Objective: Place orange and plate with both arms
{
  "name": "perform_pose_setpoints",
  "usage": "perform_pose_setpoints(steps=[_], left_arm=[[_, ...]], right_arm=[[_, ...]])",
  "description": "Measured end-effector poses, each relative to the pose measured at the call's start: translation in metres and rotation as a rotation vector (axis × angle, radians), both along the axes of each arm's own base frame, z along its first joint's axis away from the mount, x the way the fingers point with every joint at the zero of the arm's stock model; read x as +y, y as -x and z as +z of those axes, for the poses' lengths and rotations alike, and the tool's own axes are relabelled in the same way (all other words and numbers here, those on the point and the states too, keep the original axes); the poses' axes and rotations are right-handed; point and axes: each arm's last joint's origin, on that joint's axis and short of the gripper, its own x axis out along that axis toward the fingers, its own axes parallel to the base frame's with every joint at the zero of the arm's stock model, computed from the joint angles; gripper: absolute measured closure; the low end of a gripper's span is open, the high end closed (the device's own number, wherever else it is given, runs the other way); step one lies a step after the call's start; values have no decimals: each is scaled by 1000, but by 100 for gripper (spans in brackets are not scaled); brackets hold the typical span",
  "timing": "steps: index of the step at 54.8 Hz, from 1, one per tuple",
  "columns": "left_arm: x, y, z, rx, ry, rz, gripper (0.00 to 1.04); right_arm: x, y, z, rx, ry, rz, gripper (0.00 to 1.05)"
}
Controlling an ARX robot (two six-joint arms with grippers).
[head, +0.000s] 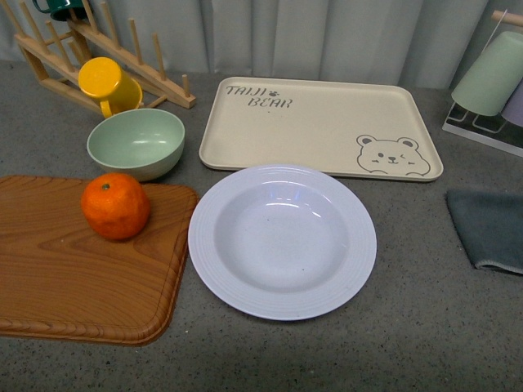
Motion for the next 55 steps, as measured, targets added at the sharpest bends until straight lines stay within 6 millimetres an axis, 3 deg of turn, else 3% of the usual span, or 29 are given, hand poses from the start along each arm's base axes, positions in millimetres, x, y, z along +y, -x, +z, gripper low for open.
perform_pose_setpoints(steps=[55], left_arm=[[0, 0, 0, 0, 0, 0, 6]], right_arm=[[0, 0, 0, 0, 0, 0, 9]])
